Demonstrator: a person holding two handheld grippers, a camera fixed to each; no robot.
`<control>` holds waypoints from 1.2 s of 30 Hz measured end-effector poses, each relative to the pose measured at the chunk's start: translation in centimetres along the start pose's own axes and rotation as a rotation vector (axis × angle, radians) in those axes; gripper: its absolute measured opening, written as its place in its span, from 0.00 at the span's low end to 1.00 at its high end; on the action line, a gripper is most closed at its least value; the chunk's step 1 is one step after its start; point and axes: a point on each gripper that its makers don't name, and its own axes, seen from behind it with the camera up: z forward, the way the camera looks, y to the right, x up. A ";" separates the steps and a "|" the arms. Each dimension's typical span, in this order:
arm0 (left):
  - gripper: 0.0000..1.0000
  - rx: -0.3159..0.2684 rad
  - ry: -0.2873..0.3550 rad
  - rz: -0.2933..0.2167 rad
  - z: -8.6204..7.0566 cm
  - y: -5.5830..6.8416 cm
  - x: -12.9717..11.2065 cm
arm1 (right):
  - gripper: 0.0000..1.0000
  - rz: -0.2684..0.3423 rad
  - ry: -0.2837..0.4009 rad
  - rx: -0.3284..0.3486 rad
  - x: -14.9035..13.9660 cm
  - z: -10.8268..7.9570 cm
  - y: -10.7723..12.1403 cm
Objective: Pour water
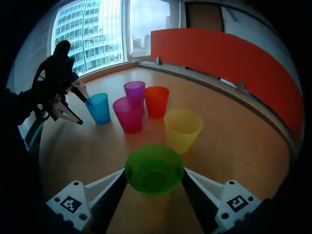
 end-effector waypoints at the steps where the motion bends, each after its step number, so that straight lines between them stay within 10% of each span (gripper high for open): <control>1: 0.88 0.001 0.002 -0.003 -0.1 0.0 0.0 | 0.98 0.002 0.000 -0.002 0.0 -0.1 0.0; 36: 0.88 0.147 0.099 -0.106 -4.3 -2.1 -0.6 | 1.00 0.047 0.031 -0.130 -2.9 -7.3 -0.1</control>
